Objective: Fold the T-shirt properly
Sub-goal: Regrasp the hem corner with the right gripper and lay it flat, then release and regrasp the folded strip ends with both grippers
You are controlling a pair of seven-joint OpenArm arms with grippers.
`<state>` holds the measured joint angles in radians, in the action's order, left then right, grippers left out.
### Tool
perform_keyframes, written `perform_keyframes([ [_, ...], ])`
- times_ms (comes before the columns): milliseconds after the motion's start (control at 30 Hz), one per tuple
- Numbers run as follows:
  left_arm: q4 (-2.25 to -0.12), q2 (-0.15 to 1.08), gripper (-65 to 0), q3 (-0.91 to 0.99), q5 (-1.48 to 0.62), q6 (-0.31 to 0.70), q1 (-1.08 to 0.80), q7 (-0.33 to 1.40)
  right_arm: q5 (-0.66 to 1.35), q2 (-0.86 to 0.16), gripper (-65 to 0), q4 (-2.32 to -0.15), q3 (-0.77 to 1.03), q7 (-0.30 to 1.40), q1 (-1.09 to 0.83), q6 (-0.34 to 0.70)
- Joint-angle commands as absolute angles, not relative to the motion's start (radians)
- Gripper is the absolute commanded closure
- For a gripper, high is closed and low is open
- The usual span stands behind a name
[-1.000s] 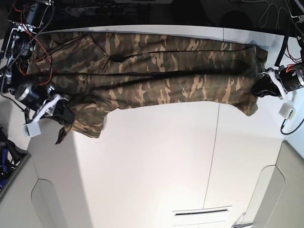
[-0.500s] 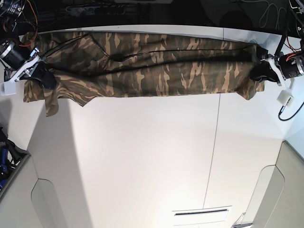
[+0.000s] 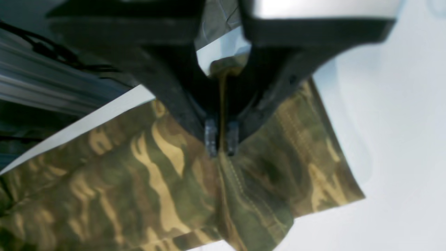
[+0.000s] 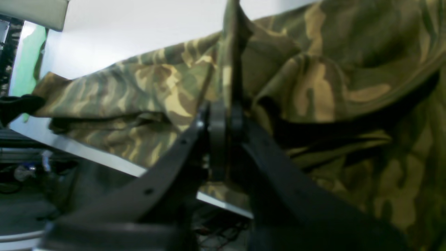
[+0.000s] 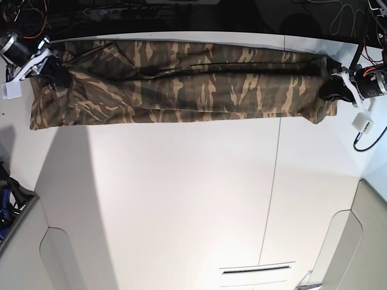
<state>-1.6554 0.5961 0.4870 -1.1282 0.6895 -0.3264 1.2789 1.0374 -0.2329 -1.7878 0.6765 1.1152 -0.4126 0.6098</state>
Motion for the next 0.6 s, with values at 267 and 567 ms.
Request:
perform_keyframes([
  [267, -1.671, 0.618, -31.6, 0.498, -1.14, 0.698, -0.321, 1.234, 0.987, -0.247, -30.5, -1.805, 0.686, 1.098, -0.408, 0.606],
  [567, -1.671, 0.618, -31.6, 0.654, -1.202, 0.698, -0.321, 1.221, 0.987, -0.247, -30.4, -1.806, 0.82, 1.061, -0.379, 0.606],
])
